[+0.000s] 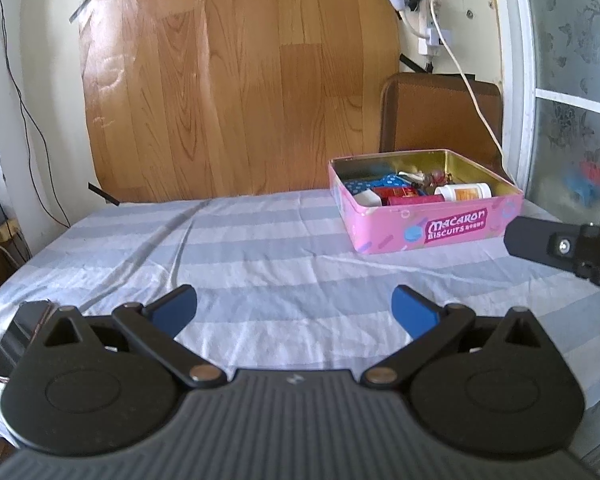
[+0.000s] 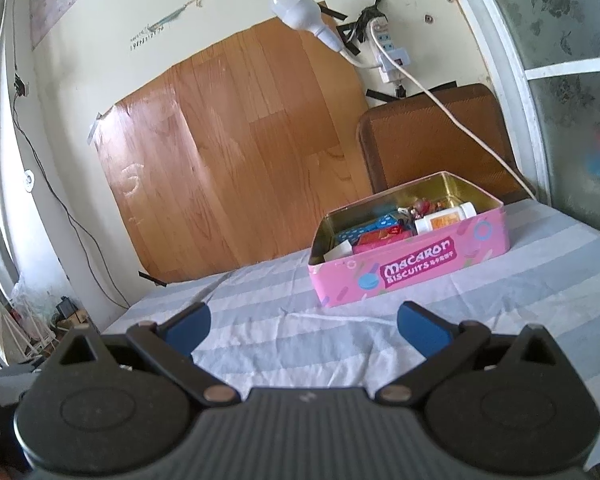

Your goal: Organize rigid objects

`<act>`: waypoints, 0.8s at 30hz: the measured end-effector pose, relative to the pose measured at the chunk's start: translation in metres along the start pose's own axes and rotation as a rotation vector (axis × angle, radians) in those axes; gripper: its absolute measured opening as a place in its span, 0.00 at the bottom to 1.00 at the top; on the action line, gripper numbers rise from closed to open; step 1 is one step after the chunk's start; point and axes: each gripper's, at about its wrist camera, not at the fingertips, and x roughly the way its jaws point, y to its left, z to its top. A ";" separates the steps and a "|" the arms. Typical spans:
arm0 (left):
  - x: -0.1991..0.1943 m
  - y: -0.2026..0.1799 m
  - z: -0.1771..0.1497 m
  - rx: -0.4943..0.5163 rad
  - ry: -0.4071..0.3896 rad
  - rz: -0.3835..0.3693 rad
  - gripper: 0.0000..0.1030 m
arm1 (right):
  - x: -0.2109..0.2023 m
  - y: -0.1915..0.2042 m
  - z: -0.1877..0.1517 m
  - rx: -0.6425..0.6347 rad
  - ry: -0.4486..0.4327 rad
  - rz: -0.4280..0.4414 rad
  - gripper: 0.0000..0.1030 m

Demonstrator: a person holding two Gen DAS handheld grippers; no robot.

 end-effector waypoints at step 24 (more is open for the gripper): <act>0.056 -0.002 -0.009 -0.024 0.137 -0.022 1.00 | 0.051 -0.020 -0.012 0.025 0.066 -0.055 1.00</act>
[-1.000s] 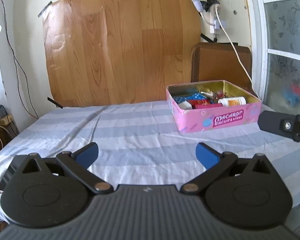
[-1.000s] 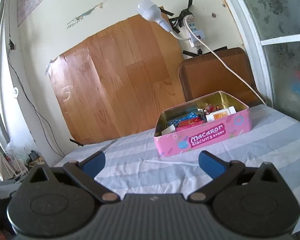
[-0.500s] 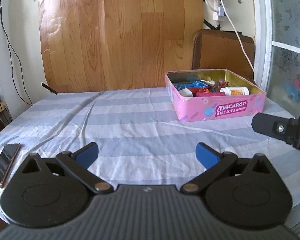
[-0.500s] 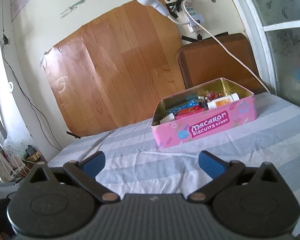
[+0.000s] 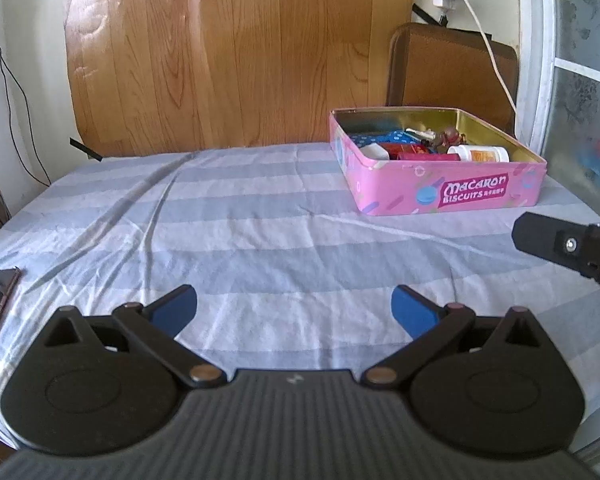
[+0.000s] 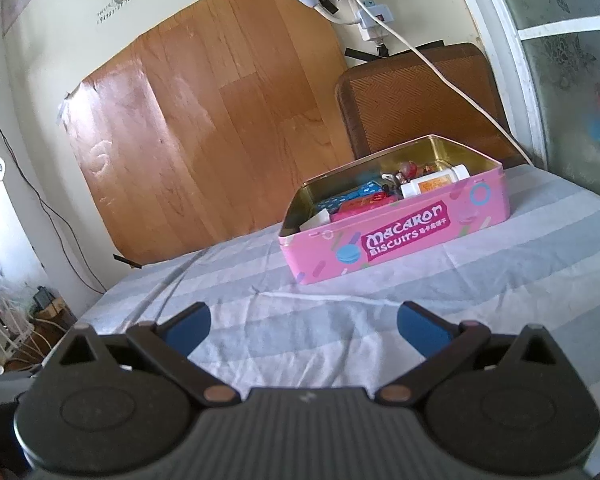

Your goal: Organize rigid objects

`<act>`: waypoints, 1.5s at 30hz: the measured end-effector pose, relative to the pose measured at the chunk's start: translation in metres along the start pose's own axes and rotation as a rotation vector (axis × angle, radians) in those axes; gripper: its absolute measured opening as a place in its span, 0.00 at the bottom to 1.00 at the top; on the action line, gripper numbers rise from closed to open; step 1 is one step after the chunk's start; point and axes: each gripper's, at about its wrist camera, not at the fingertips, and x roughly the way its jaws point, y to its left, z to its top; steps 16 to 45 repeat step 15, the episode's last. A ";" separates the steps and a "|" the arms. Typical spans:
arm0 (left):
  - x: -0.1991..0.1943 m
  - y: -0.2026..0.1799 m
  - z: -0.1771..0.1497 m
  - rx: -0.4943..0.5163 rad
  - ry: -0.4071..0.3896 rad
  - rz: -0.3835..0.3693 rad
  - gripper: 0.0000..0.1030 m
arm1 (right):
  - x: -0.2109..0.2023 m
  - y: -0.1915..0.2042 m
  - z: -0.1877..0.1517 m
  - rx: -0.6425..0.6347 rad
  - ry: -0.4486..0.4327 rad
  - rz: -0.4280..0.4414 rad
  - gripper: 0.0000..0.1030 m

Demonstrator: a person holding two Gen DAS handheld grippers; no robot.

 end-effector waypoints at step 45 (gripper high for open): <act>0.015 0.002 -0.001 0.014 -0.001 -0.016 1.00 | 0.018 -0.002 -0.004 -0.006 0.034 -0.015 1.00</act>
